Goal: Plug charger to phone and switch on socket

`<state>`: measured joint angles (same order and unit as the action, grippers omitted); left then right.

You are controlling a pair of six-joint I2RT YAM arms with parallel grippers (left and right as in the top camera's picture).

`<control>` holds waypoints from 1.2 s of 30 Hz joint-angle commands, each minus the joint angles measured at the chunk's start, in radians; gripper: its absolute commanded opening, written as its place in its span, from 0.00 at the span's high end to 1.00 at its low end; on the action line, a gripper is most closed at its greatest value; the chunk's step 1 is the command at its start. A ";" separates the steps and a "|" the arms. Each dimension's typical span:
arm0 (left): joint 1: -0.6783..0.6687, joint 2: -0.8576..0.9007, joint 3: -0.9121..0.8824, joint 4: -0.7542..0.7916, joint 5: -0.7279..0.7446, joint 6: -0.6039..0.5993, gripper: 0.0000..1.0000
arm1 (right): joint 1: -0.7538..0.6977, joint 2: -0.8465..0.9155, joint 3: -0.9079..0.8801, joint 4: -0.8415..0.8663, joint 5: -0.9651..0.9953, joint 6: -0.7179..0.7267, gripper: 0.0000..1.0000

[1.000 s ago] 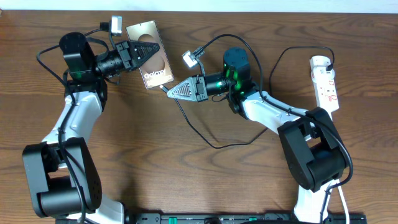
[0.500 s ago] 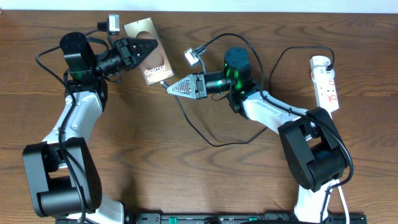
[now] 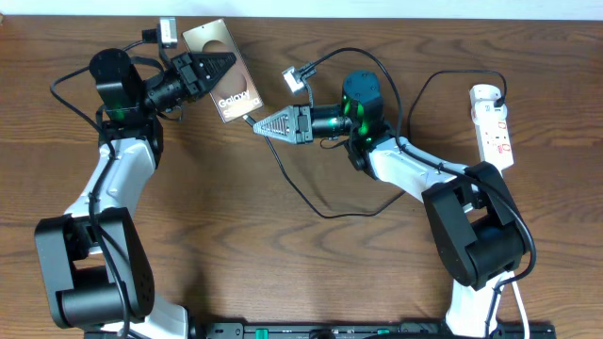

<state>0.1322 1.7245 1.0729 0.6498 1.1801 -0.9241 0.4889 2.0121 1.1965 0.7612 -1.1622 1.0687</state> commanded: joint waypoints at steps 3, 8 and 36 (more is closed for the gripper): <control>-0.027 -0.002 0.010 0.004 0.010 -0.054 0.93 | -0.011 0.004 0.015 0.014 0.142 0.016 0.99; -0.027 -0.002 0.010 0.041 -0.013 -0.083 0.93 | -0.011 0.004 0.015 0.013 0.155 0.016 0.99; -0.027 -0.002 0.010 0.097 -0.045 -0.111 0.93 | -0.032 0.004 0.016 0.067 0.238 0.099 0.99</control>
<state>0.1268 1.7283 1.0729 0.7376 1.0626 -1.0142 0.4789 2.0121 1.1965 0.8230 -1.0523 1.1416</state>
